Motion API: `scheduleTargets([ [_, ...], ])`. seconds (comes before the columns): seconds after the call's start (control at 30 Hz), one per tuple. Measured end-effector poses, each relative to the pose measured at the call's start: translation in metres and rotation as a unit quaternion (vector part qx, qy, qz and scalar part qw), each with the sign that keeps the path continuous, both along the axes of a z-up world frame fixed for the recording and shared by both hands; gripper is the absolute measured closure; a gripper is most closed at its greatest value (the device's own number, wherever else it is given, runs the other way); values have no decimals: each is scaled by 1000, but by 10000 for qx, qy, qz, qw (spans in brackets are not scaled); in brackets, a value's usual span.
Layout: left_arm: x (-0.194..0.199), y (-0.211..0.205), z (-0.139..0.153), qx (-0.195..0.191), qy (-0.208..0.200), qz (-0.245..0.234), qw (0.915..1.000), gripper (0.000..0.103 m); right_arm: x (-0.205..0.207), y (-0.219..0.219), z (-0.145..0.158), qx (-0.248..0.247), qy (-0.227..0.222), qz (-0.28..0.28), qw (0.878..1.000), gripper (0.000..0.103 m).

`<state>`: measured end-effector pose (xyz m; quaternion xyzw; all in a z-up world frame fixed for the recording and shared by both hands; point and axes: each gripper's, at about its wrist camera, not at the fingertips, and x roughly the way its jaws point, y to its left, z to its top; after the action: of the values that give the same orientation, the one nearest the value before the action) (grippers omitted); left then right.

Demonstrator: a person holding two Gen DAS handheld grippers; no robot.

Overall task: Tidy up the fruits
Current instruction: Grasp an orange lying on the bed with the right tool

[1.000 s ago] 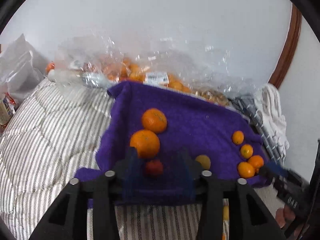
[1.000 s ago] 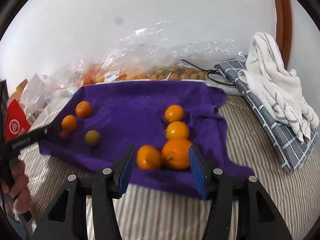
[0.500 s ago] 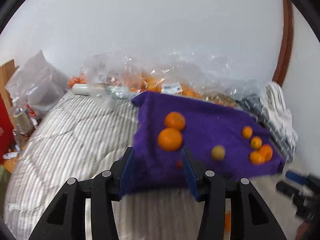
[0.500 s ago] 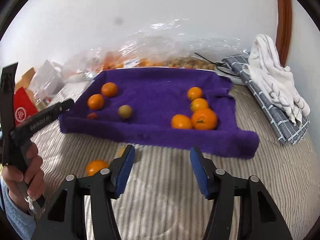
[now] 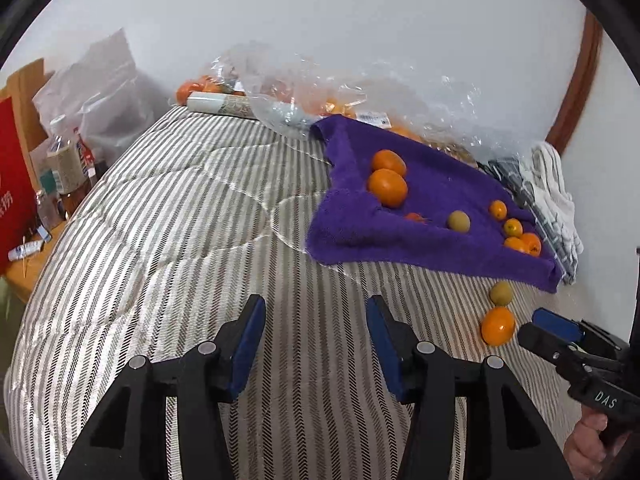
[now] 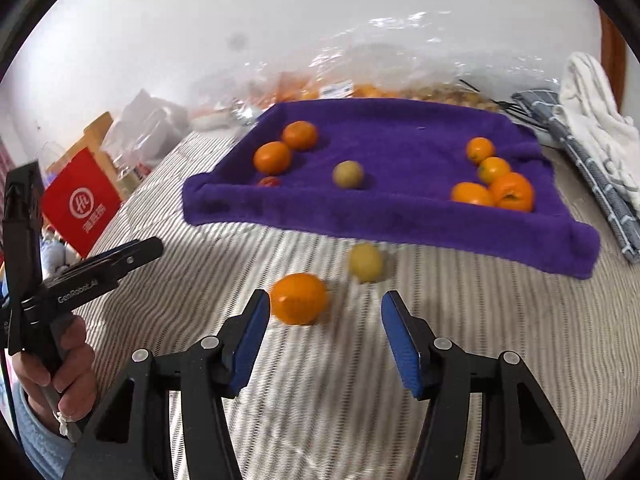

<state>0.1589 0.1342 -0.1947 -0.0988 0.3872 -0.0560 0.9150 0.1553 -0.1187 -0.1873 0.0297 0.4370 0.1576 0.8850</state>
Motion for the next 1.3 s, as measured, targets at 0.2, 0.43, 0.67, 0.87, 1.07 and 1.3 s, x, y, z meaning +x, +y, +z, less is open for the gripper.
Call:
scheduleTargets([
  [0.2, 3, 2, -2, -57, 92, 18, 9999, 53, 7, 15, -13, -105, 56, 9, 9999, 50],
  [0.43, 7, 3, -6, -182, 210, -4, 9996, 53, 10, 27, -21, -303, -25, 53, 9995, 66],
  [0.67, 9, 2, -8, -165, 259, -20, 9995, 53, -5, 9, -10, -277, -258, -5, 9993, 66],
  [0.87, 9, 0, -8, -55, 278, -13, 9996, 53, -17, -41, -2, -176, -436, -546, 9974, 66],
  [1.07, 14, -10, -7, 269, 412, 4, 9988, 53, -24, -92, 3, -449, -543, -999, 9925, 66],
  [1.3, 11, -35, 9, -336, 616, -656, 9954, 52, -23, -135, -2, -617, -434, -1450, 9866, 66],
])
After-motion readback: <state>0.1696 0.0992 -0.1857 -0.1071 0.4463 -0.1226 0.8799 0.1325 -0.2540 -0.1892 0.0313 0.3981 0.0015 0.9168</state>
